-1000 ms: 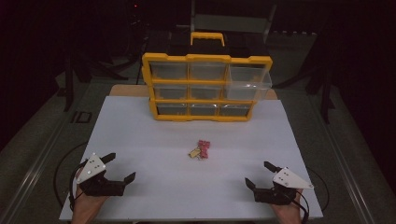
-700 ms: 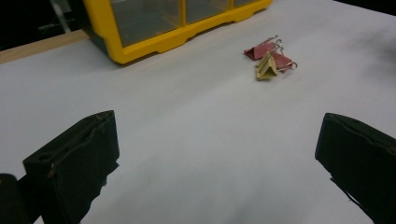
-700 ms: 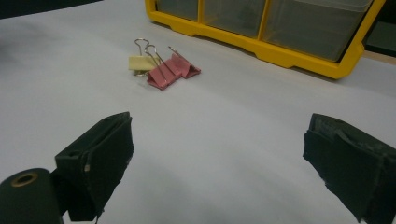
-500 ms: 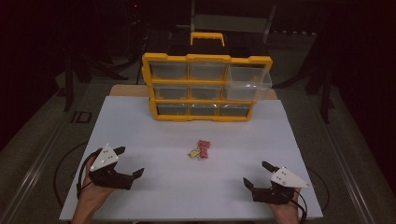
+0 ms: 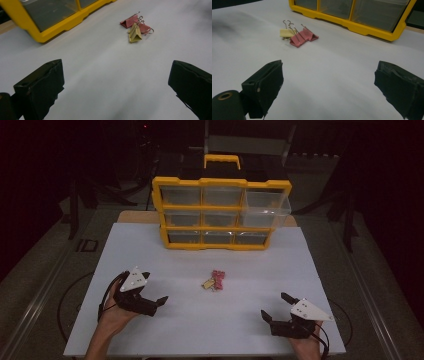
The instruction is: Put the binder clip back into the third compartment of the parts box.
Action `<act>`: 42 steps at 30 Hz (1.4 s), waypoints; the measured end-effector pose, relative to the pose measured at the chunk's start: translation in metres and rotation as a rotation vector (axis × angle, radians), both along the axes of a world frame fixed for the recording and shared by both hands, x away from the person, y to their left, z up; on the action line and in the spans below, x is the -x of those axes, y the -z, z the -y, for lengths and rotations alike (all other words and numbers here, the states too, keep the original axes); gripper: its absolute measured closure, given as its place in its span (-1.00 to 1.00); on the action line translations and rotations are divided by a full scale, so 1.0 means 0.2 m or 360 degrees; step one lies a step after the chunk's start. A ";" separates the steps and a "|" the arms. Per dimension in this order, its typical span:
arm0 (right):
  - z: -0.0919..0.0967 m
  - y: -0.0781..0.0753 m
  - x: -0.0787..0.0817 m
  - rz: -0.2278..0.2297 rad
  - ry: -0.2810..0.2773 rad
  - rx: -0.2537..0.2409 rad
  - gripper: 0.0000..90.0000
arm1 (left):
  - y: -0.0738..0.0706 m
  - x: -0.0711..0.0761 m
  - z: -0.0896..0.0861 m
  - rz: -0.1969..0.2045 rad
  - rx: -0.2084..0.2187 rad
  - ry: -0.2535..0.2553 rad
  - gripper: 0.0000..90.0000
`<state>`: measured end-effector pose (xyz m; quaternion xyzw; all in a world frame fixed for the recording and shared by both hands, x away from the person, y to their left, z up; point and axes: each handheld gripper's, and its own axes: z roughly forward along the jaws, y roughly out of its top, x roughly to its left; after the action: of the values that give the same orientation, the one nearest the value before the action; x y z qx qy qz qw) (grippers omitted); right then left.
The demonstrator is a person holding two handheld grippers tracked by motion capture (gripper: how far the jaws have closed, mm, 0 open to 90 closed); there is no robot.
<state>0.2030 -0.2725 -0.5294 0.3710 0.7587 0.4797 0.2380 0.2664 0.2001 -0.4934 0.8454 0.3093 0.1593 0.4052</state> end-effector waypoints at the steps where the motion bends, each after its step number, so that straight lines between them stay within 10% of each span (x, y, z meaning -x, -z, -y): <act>1: 0.00 0.00 0.00 -0.0001 -0.0002 -0.0004 -0.82 | 0.00 -0.01 0.01 -0.0008 -0.0012 0.0010 -0.98; 42: 0.01 -0.01 0.00 -0.0002 -0.0005 0.0000 -0.82 | 0.10 -0.29 0.51 -0.0179 -0.0207 0.0184 -0.75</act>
<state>0.2031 -0.2749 -0.5282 0.3701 0.7595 0.4798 0.2366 0.3252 0.0988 -0.5127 0.8940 0.2712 0.1078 0.3400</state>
